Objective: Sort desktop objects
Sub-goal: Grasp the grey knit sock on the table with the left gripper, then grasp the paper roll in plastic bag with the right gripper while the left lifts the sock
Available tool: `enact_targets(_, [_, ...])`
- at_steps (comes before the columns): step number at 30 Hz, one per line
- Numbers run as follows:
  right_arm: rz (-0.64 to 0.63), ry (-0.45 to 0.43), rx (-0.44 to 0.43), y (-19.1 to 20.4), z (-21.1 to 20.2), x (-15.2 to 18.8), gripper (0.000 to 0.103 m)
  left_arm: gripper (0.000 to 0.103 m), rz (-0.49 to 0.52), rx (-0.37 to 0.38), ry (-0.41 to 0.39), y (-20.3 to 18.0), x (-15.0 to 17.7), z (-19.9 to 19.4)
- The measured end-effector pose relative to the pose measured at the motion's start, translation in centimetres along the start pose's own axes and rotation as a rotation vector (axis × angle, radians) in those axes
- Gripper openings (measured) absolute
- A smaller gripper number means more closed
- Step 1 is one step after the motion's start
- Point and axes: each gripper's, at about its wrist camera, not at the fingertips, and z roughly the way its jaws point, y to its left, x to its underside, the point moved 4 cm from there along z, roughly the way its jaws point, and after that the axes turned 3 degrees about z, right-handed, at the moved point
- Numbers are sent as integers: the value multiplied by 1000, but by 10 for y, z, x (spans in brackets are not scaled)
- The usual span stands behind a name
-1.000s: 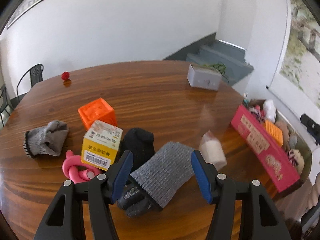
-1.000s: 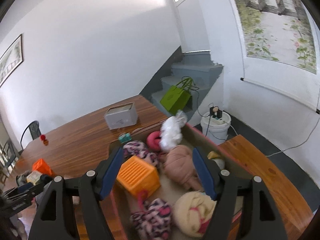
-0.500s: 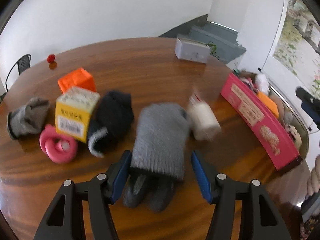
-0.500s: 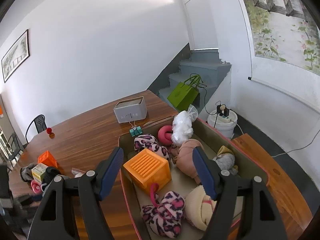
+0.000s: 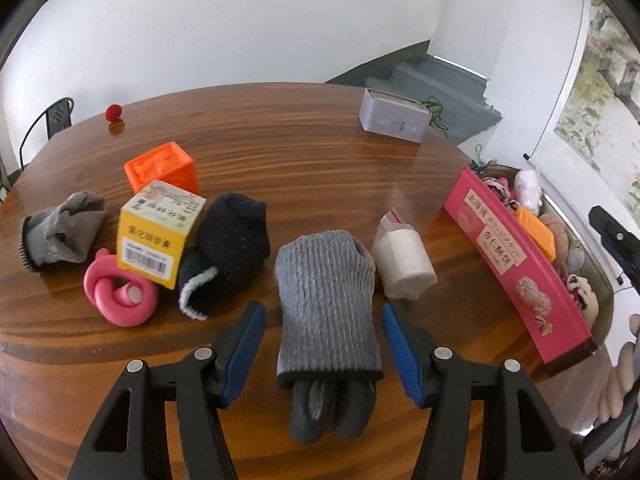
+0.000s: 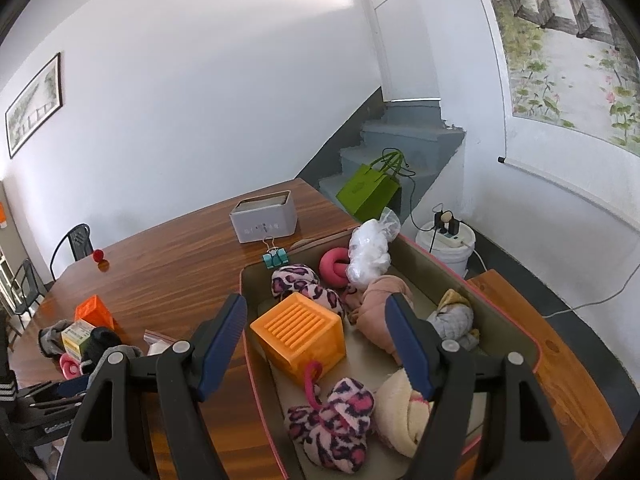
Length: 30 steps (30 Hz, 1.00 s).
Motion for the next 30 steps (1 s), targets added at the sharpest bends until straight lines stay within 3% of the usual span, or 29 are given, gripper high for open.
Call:
enact_targets(3, [-14, -12, 6, 2, 0, 1, 75, 62, -8, -2, 8, 2, 1, 5])
enact_targets(4, [-23, -19, 4, 4, -2, 1, 75, 59, -11, -3, 10, 2, 1, 6])
enact_targets(5, [-35, -30, 1, 6, -4, 1, 75, 48, -14, -4, 13, 3, 2, 8])
enact_targets(8, [-86, -68, -7, 17, -10, 3, 75, 40, -22, -6, 20, 5, 3, 12])
enact_targets(11, [-132, -88, -27, 31, -17, 8, 75, 39, -66, -19, 7, 14, 2, 6])
enact_targets(16, [-179, -52, -131, 60, -24, 21, 75, 39, -111, -38, -43, 29, 3, -22])
enact_targets(24, [-297, 140, -273, 115, 0, 48, 75, 39, -117, -66, -105, 42, 22, -57])
enact_targets(30, [-256, 314, -282, 129, 45, 63, 75, 39, -130, -55, -96, 48, 29, -62])
